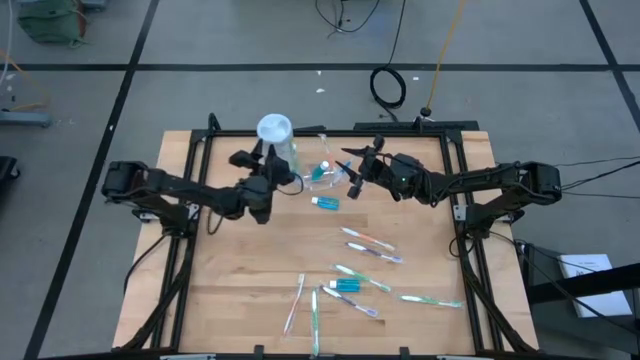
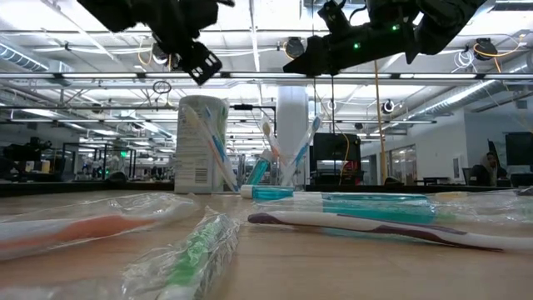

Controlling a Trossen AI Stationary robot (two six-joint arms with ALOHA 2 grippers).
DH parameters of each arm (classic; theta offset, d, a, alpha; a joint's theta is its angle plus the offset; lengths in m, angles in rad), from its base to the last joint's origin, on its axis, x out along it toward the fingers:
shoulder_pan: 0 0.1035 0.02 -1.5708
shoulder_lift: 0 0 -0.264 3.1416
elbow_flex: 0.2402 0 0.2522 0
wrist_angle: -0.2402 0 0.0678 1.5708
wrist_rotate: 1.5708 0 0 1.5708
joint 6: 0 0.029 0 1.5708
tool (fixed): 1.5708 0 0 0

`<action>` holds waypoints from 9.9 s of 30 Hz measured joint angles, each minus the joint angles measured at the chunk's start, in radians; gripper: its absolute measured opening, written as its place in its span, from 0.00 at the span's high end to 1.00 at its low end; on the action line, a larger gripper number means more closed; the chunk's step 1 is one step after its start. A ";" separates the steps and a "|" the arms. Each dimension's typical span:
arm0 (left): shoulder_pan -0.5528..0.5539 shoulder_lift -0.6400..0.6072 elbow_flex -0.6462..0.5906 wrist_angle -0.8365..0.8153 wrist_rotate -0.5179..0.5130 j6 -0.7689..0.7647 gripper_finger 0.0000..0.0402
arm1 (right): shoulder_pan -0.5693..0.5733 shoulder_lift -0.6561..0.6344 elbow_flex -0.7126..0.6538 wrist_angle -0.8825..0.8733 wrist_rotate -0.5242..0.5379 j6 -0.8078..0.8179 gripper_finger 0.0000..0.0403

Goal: Pick & Place toothbrushing station
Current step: Put the mouthwash into the transparent organizer

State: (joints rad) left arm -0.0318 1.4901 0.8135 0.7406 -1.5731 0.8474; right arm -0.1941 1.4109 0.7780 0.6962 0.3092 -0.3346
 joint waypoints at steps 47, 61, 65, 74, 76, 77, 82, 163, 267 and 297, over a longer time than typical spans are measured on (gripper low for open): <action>0.162 -0.216 -0.042 -0.848 1.731 -0.379 0.57 | 0.166 0.455 0.270 -0.607 0.114 0.325 0.48; 0.161 -0.203 -0.042 -0.843 1.730 -0.356 0.57 | 0.083 0.474 0.139 -0.418 -0.112 0.443 0.45; 0.161 -0.203 -0.042 -0.842 1.730 -0.355 0.57 | 0.083 0.473 0.113 -0.372 -0.153 0.403 0.50; 0.161 -0.203 -0.042 -0.842 1.731 -0.358 0.57 | 0.086 0.475 0.108 -0.298 -0.136 0.472 0.63; 0.161 -0.203 -0.042 -0.842 1.730 -0.358 0.57 | 0.084 0.475 0.108 -0.296 -0.131 0.494 0.62; 0.161 -0.203 -0.042 -0.843 1.731 -0.358 0.57 | 0.085 0.475 0.108 -0.298 -0.131 0.497 0.60; 0.161 -0.203 -0.042 -0.843 1.731 -0.358 0.57 | 0.104 0.475 0.108 -0.287 -0.131 0.498 0.48; -0.036 -0.199 -0.042 -0.604 1.536 -0.377 0.57 | 0.195 0.129 0.146 -0.338 -0.392 0.375 0.61; 0.205 0.183 0.576 -1.422 1.334 -0.455 0.75 | 0.202 -0.168 0.102 -0.848 0.132 0.478 0.49; 0.347 0.403 0.682 -1.519 1.333 -0.265 0.62 | 0.202 -0.167 0.040 -0.775 0.079 0.499 0.51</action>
State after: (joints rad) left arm 0.3149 1.8935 1.4960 -0.7783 -0.2398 0.5827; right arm 0.0082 1.2434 0.8181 -0.0792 0.3885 0.1642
